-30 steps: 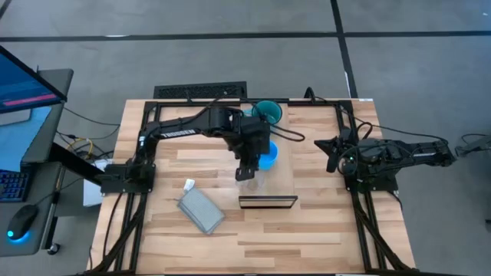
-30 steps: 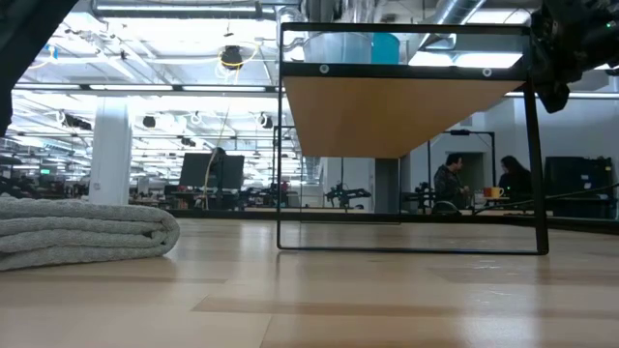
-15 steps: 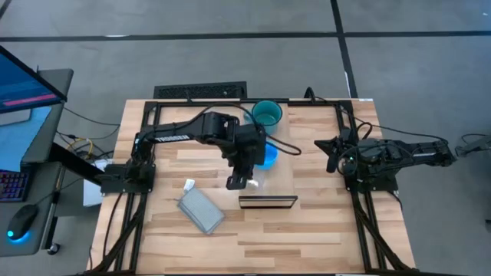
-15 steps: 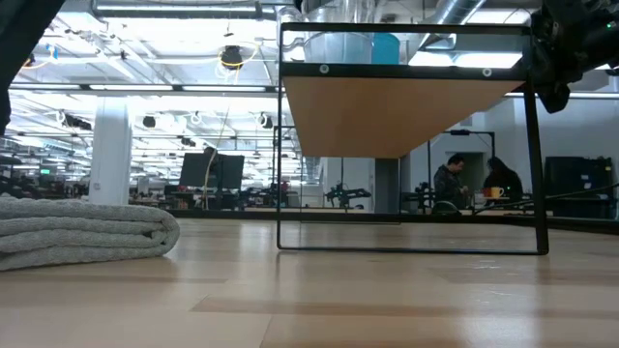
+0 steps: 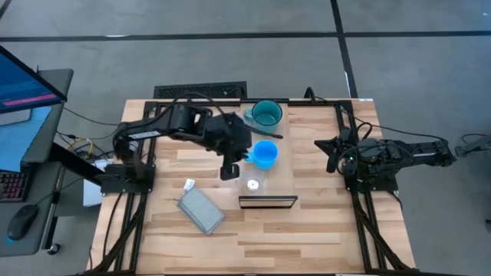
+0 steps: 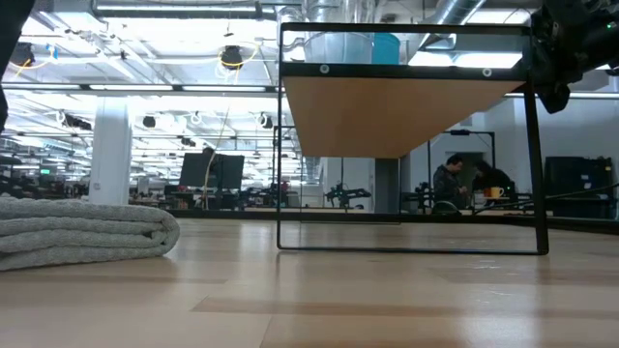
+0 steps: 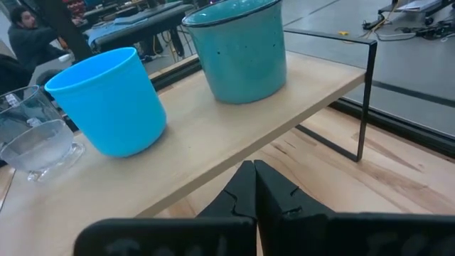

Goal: Stack small to large cups/mugs on shelf
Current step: Put the transparent mug on the shelf

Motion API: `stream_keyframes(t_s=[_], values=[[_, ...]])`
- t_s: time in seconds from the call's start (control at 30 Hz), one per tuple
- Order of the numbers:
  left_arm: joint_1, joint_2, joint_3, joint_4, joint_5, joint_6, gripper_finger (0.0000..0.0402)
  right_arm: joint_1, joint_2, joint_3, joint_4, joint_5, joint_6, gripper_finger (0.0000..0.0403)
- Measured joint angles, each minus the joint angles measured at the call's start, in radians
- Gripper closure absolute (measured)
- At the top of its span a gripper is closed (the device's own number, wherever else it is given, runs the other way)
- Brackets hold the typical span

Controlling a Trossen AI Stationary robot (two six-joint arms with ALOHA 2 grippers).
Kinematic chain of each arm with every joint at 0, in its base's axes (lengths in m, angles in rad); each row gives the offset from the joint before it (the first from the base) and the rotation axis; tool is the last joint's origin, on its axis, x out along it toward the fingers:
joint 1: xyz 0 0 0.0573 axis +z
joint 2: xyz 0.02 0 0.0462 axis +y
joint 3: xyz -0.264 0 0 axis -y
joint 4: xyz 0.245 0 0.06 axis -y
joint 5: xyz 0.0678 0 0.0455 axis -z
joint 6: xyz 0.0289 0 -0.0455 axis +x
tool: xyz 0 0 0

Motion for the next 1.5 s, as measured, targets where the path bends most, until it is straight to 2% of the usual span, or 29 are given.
stream_keyframes(t_s=[0.13,0.33,0.63,0.83,0.93,1.17,1.5], values=[[-0.034,-0.043,-0.077,0.004,-0.123,-0.047,0.0345,0.0,0.0,0.0,0.0,0.0,0.0,0.0386],[-0.061,-0.17,-0.301,0.13,-0.188,-0.115,0.0345,0.0,0.0,0.0,0.0,-0.002,-0.002,0.0386],[-0.092,-0.507,-0.834,0.62,-0.193,-0.204,0.0345,0.0,0.0,0.0,0.0,-0.003,-0.001,0.0386],[-0.139,-0.603,-1.109,0.905,-0.199,-0.277,0.0345,0.0,0.0,0.0,0.001,-0.003,0.0,0.0386],[-0.162,-0.603,-1.159,0.963,-0.195,-0.292,0.0345,0.0,0.0,0.0,0.001,-0.003,0.001,0.0387],[-0.226,-0.582,-1.173,0.947,-0.236,-0.343,0.0345,0.0,0.0,0.0,0.003,-0.004,0.009,0.0386],[-0.275,-0.531,-1.175,0.843,-0.306,-0.478,0.0345,0.0,0.0,-0.001,0.012,-0.004,0.009,0.0386]])
